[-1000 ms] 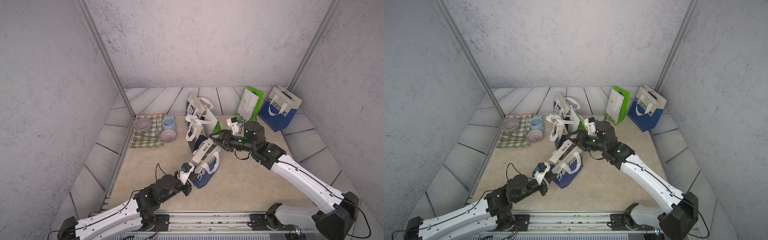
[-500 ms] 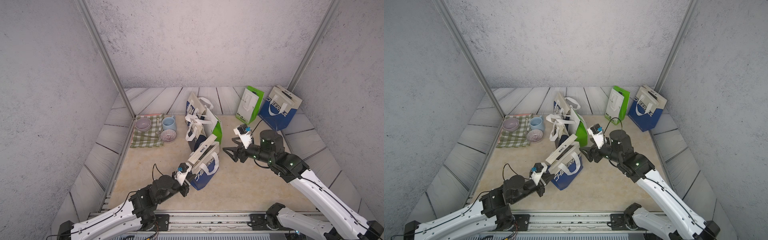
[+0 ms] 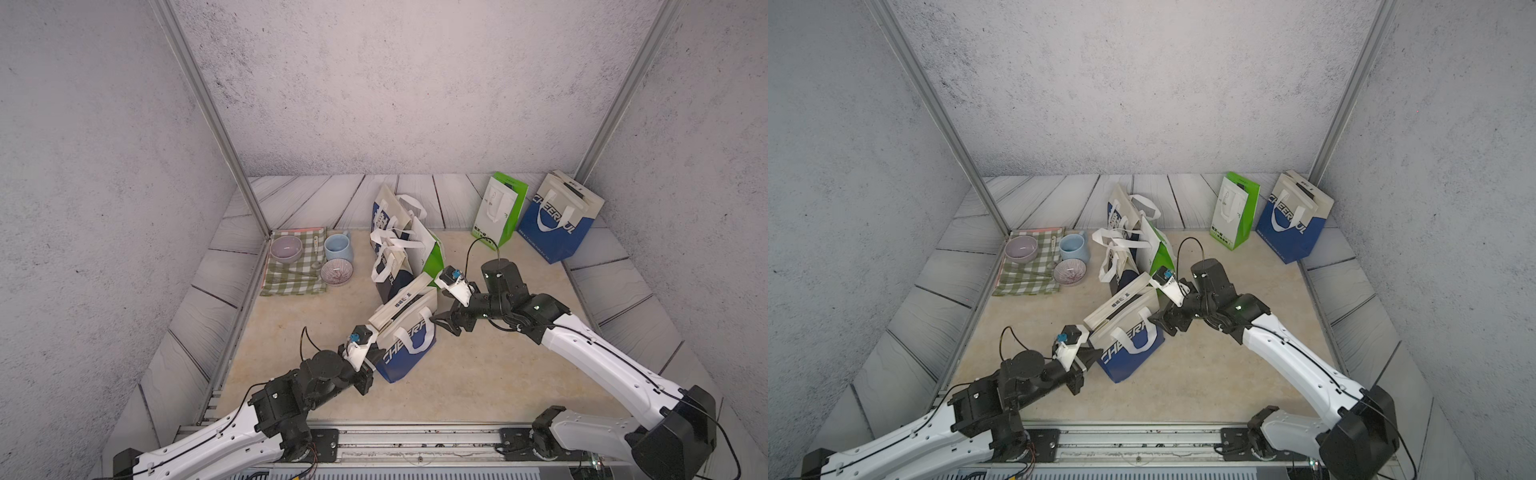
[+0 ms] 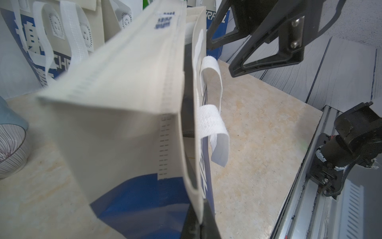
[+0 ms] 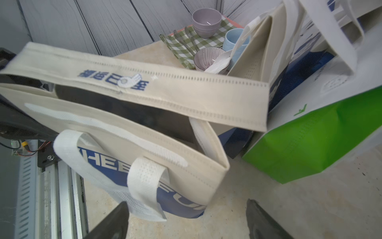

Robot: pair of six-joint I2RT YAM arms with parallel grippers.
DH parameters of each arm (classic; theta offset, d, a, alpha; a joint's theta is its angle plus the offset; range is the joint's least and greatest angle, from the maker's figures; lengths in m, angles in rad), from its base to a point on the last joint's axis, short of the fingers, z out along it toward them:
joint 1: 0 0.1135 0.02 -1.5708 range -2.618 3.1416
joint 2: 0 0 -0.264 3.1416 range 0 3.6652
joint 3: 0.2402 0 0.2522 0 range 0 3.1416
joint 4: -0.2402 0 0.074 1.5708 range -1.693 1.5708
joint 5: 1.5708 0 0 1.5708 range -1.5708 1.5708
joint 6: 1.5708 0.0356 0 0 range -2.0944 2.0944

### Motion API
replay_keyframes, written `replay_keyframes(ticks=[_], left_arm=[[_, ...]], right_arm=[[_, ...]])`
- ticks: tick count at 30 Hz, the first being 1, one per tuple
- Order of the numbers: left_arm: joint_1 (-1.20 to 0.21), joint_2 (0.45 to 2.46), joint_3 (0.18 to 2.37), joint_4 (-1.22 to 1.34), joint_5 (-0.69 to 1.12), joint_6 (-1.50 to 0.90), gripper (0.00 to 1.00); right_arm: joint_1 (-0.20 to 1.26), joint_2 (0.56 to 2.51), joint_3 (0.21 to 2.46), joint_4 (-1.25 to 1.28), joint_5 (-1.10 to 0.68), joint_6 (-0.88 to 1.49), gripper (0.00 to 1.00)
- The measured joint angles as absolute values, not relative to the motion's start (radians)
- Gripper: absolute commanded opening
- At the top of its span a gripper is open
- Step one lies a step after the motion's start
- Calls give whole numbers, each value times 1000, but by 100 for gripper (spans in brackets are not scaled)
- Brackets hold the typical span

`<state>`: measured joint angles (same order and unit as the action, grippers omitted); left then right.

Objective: Open the takeout bag
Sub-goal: Pick up the takeout bag at the center of the board.

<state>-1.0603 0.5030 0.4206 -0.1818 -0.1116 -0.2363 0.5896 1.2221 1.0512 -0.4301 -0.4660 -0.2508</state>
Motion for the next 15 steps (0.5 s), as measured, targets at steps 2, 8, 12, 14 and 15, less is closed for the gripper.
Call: replay_keyframes(ticks=[2, 8, 12, 14, 15], left_arm=[[-1060, 503, 422, -185, -112, -236, 0], [-1060, 503, 430, -199, -112, -237, 0], [-1060, 501, 430, -202, -112, -237, 0], [-1060, 502, 430, -203, -112, -237, 0], [-1060, 501, 431, -204, -112, -237, 0]], right_arm=[[590, 1249, 1067, -422, -485, -264, 88], [588, 1298, 1097, -410, -547, -306, 86], [588, 1323, 1120, -409, -599, -334, 75], [588, 1341, 1135, -408, -624, -336, 70], [588, 1351, 1141, -406, -635, -334, 67]])
